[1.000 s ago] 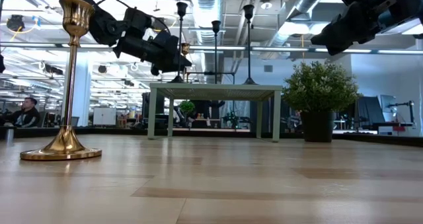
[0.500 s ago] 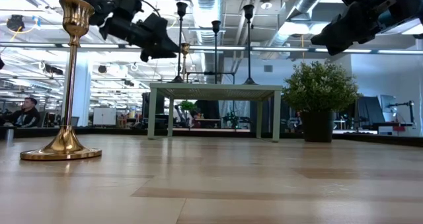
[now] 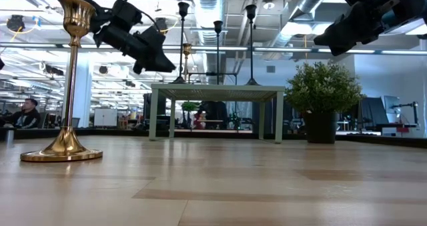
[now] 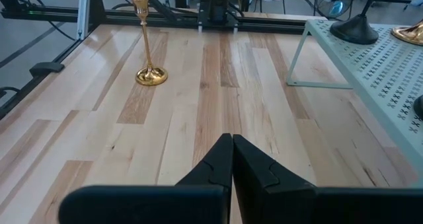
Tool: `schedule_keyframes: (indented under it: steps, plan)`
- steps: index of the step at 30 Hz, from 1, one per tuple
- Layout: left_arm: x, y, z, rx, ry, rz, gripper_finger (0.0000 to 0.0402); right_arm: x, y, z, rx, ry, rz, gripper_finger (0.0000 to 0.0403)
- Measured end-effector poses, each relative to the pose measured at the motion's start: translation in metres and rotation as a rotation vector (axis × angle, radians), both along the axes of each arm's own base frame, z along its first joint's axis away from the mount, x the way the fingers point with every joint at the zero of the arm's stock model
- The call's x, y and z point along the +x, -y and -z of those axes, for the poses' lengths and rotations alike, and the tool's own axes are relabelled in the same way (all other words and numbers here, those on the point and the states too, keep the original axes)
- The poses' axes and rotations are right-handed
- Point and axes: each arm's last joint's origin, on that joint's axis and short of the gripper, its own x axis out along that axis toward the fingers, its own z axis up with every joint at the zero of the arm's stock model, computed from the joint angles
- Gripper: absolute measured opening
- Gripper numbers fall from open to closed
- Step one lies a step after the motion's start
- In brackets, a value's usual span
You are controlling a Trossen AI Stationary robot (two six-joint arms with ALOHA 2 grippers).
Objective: Pick & Place candle stick holders
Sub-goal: Put the top gold candle holder on the shelf
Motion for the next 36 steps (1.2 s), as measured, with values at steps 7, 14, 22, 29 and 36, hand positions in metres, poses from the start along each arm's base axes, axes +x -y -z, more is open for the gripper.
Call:
schedule_keyframes:
  steps: [7,14,22,29,36]
  plan:
    - [0.000,0.000,-0.001,0.008,0.008,-0.002,0.0013,0.000,0.000,0.000,-0.003,0.000,0.008,0.0000]
    - [0.003,-0.002,0.001,0.006,0.006,0.000,0.0003,0.000,0.000,0.000,-0.006,0.001,0.013,0.0000]
    - [0.019,-0.019,0.027,-0.051,-0.025,0.034,0.0002,0.000,0.001,0.000,-0.007,0.001,0.015,0.0000]
    - [0.024,-0.023,0.030,-0.053,0.014,0.053,0.0002,0.000,0.001,0.000,-0.008,0.001,0.015,0.0000]
    - [0.024,-0.024,0.030,-0.046,0.015,0.030,0.0001,0.000,0.001,0.000,-0.007,0.001,0.015,0.0000]
